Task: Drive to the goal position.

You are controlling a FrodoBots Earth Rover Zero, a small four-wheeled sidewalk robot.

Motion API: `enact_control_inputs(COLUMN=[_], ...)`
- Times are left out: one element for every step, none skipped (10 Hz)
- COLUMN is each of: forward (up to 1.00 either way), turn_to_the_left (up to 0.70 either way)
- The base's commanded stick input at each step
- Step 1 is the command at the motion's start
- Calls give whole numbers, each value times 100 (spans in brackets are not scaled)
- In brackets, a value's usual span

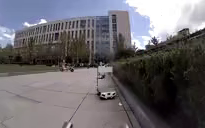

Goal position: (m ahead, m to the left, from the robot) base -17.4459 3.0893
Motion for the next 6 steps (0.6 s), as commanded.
enact_control_inputs(forward=[5,5,5,5,5,5], turn_to_the_left=[1,4,1,1,1,1])
